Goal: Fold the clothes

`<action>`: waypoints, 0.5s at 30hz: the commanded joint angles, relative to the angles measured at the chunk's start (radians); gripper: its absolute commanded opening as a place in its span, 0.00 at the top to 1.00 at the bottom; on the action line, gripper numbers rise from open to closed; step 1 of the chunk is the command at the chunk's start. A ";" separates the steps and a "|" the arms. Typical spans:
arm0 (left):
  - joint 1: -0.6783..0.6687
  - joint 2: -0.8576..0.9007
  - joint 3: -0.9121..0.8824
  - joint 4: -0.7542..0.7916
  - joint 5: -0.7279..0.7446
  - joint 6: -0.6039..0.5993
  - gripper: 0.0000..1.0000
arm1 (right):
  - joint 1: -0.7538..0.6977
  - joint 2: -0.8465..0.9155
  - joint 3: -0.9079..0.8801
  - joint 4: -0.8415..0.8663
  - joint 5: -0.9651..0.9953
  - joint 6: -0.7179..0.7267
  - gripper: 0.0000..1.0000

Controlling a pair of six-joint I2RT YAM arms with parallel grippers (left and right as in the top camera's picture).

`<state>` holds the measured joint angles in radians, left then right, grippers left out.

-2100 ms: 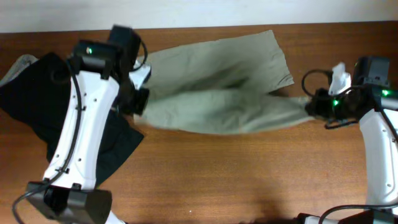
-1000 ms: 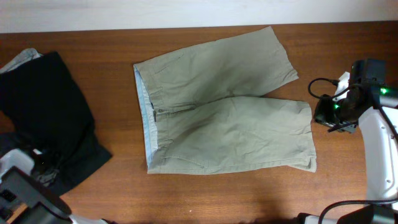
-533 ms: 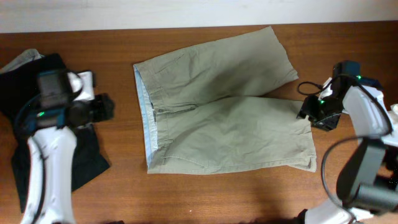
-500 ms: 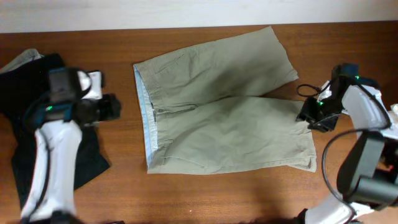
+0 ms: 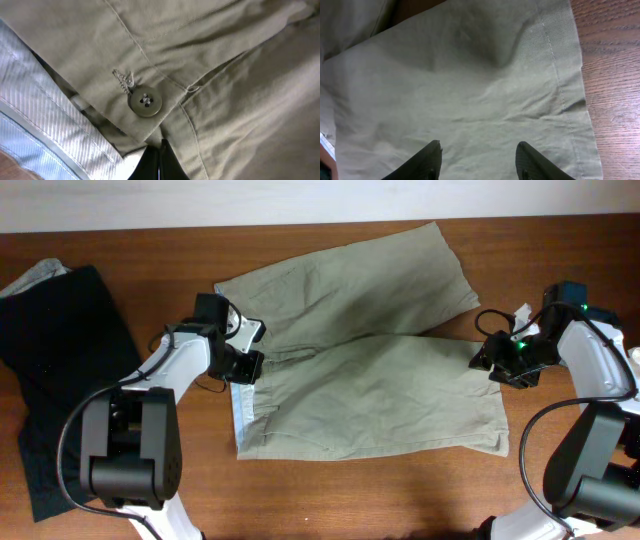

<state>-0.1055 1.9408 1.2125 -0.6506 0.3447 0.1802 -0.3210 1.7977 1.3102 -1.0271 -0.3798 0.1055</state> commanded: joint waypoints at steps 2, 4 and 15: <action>0.045 -0.022 0.211 -0.219 0.023 0.009 1.00 | -0.002 -0.025 0.003 0.016 0.003 -0.003 0.48; 0.059 -0.045 0.291 -0.290 0.001 0.009 1.00 | -0.002 -0.025 0.003 0.020 0.030 0.005 0.48; 0.063 -0.051 0.311 -0.455 -0.345 -0.155 1.00 | -0.002 -0.022 0.001 0.097 0.208 0.083 0.36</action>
<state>-0.0498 1.9186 1.5146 -1.1095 0.0319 0.0513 -0.3210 1.7977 1.3098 -0.9611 -0.2211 0.1623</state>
